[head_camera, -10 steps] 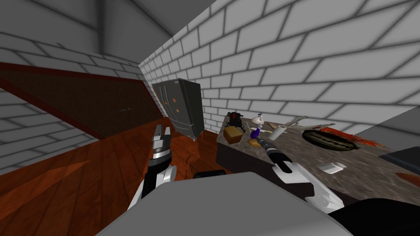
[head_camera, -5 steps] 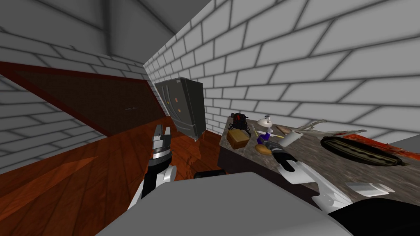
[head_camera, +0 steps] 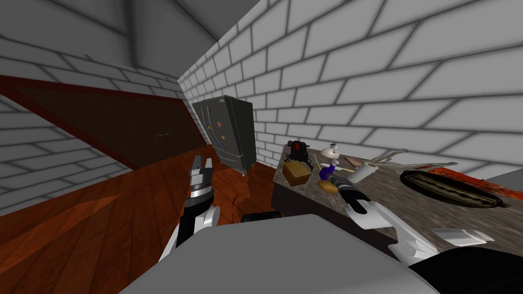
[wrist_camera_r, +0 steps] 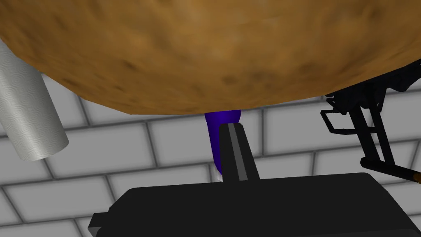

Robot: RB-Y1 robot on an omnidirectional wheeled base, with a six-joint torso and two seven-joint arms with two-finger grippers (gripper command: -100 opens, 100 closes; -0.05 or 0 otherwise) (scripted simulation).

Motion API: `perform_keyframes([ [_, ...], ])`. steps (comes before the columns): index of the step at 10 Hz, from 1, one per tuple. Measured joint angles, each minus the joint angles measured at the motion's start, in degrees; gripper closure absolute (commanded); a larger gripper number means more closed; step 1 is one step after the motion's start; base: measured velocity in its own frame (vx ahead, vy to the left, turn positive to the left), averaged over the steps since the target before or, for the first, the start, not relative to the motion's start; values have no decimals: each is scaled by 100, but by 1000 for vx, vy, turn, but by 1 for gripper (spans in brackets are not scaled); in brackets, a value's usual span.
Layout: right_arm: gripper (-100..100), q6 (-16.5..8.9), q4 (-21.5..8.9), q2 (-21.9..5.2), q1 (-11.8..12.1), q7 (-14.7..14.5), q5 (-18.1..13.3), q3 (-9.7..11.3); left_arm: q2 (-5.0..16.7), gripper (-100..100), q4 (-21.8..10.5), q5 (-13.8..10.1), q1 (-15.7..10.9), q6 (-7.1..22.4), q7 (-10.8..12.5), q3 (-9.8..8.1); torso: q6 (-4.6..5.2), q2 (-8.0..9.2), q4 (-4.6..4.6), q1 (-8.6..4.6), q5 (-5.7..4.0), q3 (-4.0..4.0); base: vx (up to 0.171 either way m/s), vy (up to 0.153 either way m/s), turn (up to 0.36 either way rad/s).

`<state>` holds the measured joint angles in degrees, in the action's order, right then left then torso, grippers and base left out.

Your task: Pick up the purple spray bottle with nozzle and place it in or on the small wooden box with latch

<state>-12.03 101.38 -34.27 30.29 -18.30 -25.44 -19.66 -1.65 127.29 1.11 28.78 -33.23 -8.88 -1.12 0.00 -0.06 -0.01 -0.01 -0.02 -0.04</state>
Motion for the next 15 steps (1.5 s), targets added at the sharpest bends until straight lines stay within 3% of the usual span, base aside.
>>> perform_keyframes([
  [1,100,0,0,0,0,0,0,0,0,0,0,0,0,0,0,0,-1,-1,0,-3,-1,-1,0,0,0],
  [3,-100,0,0,0,0,0,0,0,0,0,0,0,0,0,0,0,0,-1,0,-4,-1,-1,-3,-5,32],
  [8,-100,-20,-467,152,-462,-203,-384,-181,0,0,0,0,0,0,0,0,-1,1,0,-13,-4,1,-11,-20,58],
  [9,0,-17,-479,156,-472,-212,-394,-186,0,0,0,0,0,0,0,0,1,1,0,-9,-2,0,0,0,0],
  [10,-100,-18,-477,156,-470,-211,-393,-185,0,0,0,0,0,0,0,0,0,-1,0,-6,-2,0,0,0,0],
  [11,100,-18,-478,156,-471,-211,-393,-185,0,0,0,0,0,0,0,0,0,-1,0,-5,-1,-1,0,0,0],
  [15,100,-18,-478,156,-471,-211,-393,-185,0,0,0,0,0,0,0,0,0,-2,0,-4,-1,-1,0,0,0],
])
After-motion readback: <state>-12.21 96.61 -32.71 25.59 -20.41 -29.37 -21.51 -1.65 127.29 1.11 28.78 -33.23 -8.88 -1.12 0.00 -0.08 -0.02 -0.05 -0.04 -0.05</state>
